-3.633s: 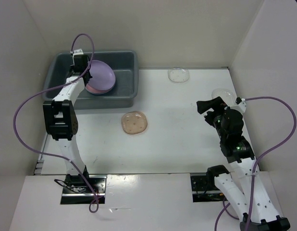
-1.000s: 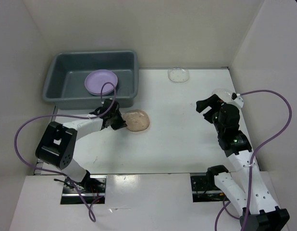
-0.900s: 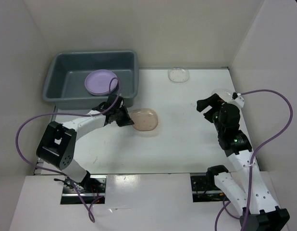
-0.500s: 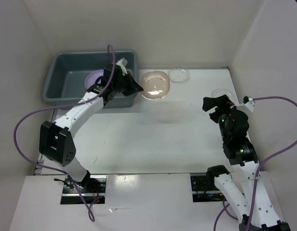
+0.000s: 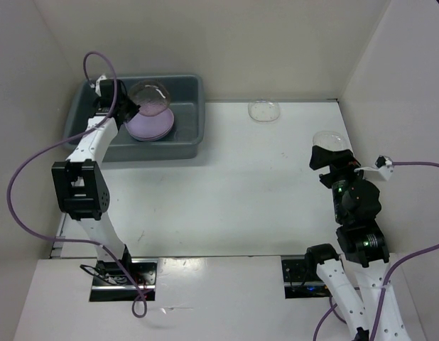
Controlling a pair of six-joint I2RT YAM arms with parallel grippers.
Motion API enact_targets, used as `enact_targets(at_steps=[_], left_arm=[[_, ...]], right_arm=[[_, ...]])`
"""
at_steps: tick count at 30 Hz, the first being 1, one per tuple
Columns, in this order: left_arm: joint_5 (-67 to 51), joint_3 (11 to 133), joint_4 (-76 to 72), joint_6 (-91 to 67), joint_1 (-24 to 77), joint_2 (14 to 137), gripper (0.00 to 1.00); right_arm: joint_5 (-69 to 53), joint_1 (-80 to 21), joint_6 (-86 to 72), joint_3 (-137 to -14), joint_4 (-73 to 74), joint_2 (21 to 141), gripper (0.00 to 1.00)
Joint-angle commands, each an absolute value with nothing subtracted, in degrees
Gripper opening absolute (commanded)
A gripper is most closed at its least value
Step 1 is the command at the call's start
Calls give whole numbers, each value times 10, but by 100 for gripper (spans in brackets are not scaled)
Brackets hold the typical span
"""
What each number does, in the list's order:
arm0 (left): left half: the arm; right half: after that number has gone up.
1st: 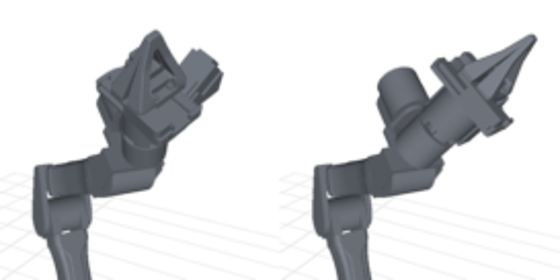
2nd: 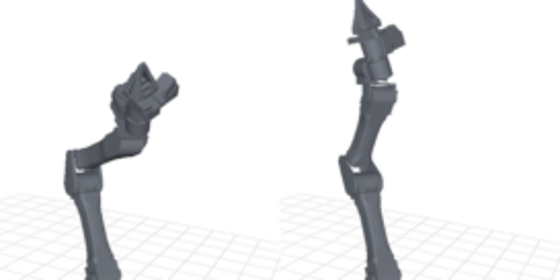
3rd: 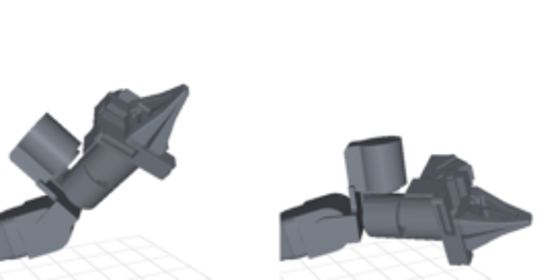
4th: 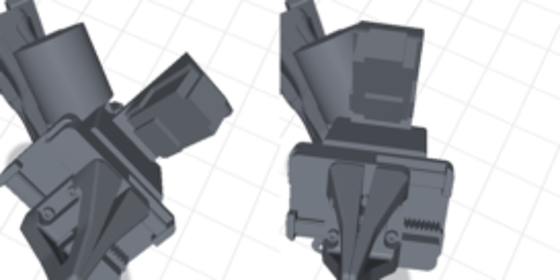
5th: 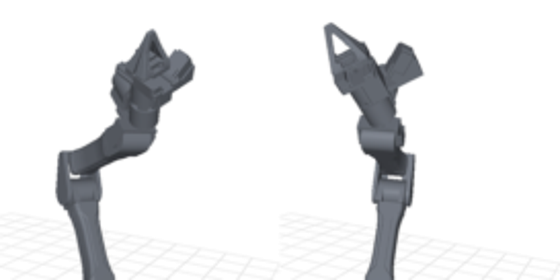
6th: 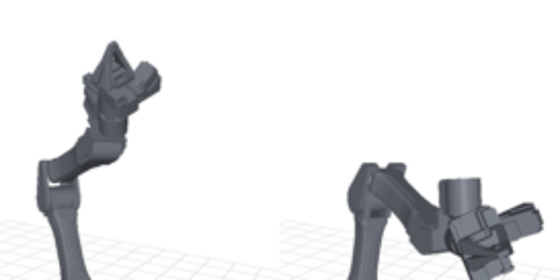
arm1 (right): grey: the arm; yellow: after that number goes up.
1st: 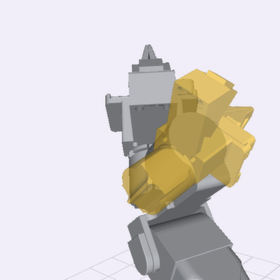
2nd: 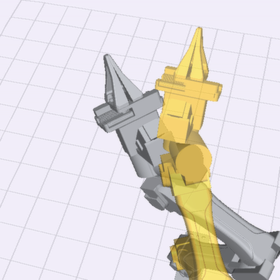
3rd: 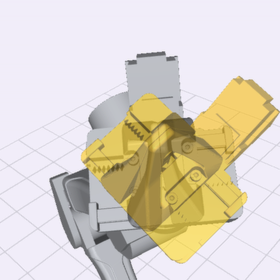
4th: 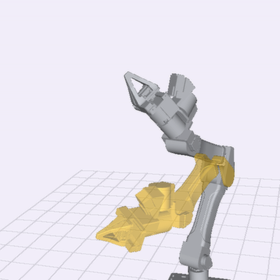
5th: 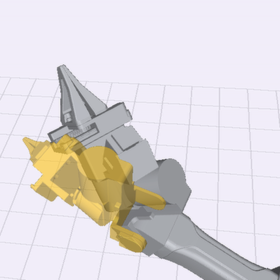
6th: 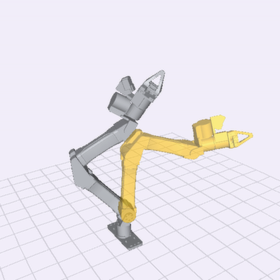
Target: Place the mixed dishes into the plastic bin
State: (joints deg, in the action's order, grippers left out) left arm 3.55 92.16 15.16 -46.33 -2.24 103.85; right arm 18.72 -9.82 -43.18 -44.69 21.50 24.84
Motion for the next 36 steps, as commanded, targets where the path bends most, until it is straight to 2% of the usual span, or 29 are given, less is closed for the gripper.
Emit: enact_targets(at_steps=[1, 6, 12, 13, 14, 15, 18, 19, 24, 28, 31, 33, 36], left_arm=[[83, 938, 165, -440, -32, 1084, 0], [113, 960, 184, -435, -32, 1151, 0], [142, 976, 190, -435, -32, 1172, 0], [148, 976, 190, -435, -32, 1172, 5], [149, 976, 190, -435, -32, 1166, 13], [149, 976, 185, -435, -32, 1159, 39], [149, 981, 171, -423, -32, 1130, 78], [149, 981, 171, -423, -32, 1119, 100], [120, 987, 135, -383, -32, 1022, 100], [-6, 984, 129, -371, -32, 971, 100], [-96, 926, 82, -371, 2, 923, 100], [-138, 877, 67, -371, 45, 903, 100], [-172, 819, 48, -366, 111, 892, 100]], right_arm=[[196, -96, -439, -452, 226, 239, 99], [196, -96, -432, -457, 226, 251, 99], [184, -96, -432, -462, 226, 264, 99], [184, -96, -432, -462, 226, 264, 99], [178, -96, -432, -462, 226, 264, 99], [178, -96, -432, -462, 226, 264, 99], [171, -96, -432, -462, 221, 276, 99], [166, -96, -432, -462, 221, 276, 99], [155, -91, -426, -457, 210, 297, 99], [155, -91, -420, -457, 205, 322, 99], [155, -91, -412, -468, 205, 365, 99], [155, -91, -407, -481, 197, 409, 95], [155, -91, -407, -496, 171, 473, 83]])
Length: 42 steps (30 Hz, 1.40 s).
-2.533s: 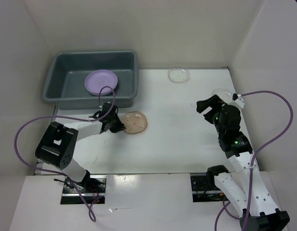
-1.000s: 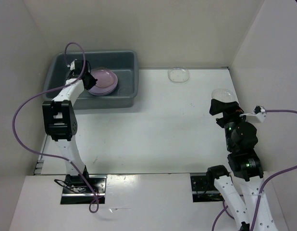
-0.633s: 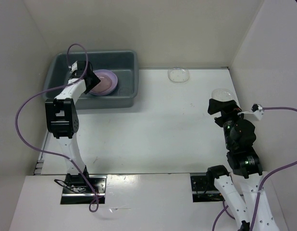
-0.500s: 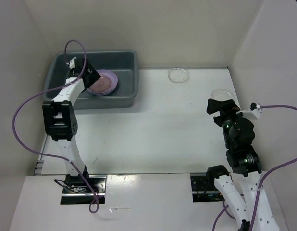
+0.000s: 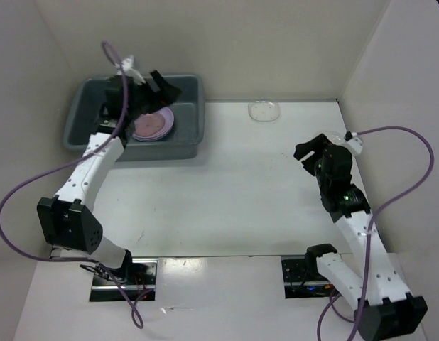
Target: Place the mixed dishes into the plastic bin
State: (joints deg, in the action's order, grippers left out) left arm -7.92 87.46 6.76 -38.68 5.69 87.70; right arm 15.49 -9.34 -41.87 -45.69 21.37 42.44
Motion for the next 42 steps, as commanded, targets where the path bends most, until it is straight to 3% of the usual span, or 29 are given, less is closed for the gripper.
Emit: enact_targets(at_steps=[1, 3, 4, 5, 8, 20, 29, 42], left_arm=[[-183, 786, 47, -357, 130, 892, 100], [-195, 762, 55, -338, 183, 892, 100], [-204, 748, 55, -338, 198, 892, 100], [-220, 716, 55, -338, 210, 886, 100], [-240, 661, 40, -366, 223, 875, 100], [-194, 669, 97, -314, 223, 850, 100], [-184, 663, 119, -308, 223, 850, 100], [-168, 673, 150, -298, 223, 850, 100]], right_arm=[[155, -91, -407, -502, 164, 492, 74], [155, -84, -414, -525, 142, 550, 60], [149, -84, -419, -532, 134, 568, 46], [149, -77, -425, -547, 127, 587, 23], [134, -53, -425, -578, 102, 656, 0], [-20, -34, -382, -763, 22, 975, 0], [-92, -34, -341, -902, 37, 1137, 0], [-70, -56, -280, -1093, 128, 1308, 0]])
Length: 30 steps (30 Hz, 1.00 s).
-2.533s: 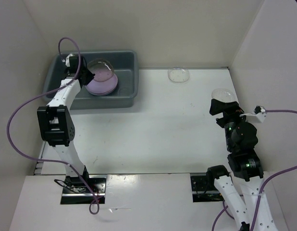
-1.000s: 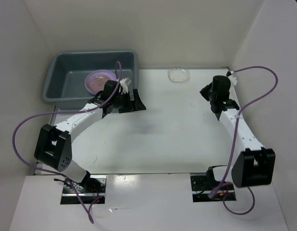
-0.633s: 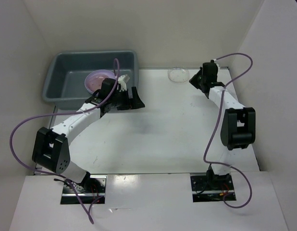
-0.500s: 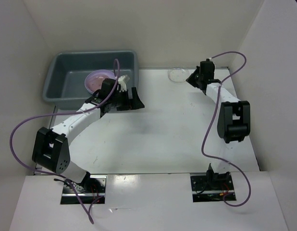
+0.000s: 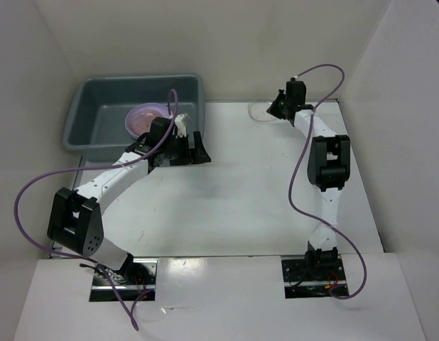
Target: Place the mixed dishes into the plastic bin
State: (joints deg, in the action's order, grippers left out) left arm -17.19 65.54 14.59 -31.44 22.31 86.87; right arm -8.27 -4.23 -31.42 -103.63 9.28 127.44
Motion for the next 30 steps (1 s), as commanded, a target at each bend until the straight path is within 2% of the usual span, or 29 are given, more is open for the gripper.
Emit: enact_targets(at_steps=[1, 5, 11, 30], left_arm=[[-168, 673, 150, -298, 223, 850, 100], [-163, 673, 156, -298, 223, 850, 100], [-157, 679, 161, -298, 223, 850, 100], [-152, 679, 156, -298, 223, 855, 100]], right_arm=[[-64, -56, -274, -1108, 138, 1320, 0], [-59, -56, -255, -1186, 184, 1375, 0], [-47, -62, -236, -1229, 214, 1417, 0], [-67, -99, -220, -1229, 257, 1423, 0]])
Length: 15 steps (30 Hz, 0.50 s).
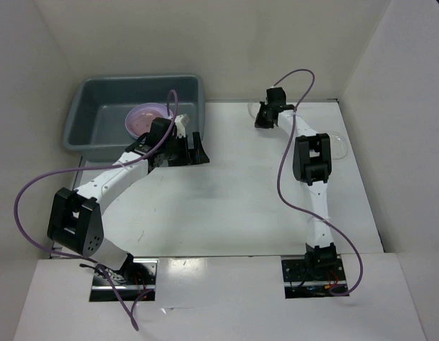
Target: Place the mixed dishes into the plastic bin
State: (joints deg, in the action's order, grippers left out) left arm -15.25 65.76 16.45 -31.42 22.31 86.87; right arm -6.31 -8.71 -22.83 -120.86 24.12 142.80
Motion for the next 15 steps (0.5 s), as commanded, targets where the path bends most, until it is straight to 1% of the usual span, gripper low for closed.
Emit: enact_targets(at_steps=[1, 6, 11, 13, 15], left_arm=[[-152, 679, 156, -298, 223, 855, 100], [-152, 673, 156, -298, 223, 855, 100], [-152, 673, 161, -298, 223, 855, 100], [-152, 673, 161, -298, 223, 855, 100], [-152, 673, 161, -298, 223, 855, 100]], right_arm=[[-67, -99, -220, -1244, 262, 1423, 0], [-61, -99, -214, -1298, 273, 1422, 0], [-35, -99, -214, -1452, 326, 1490, 0], [-26, -94, -220, -1507, 334, 1512, 10], [-18, -94, -220, -1525, 334, 1525, 16]])
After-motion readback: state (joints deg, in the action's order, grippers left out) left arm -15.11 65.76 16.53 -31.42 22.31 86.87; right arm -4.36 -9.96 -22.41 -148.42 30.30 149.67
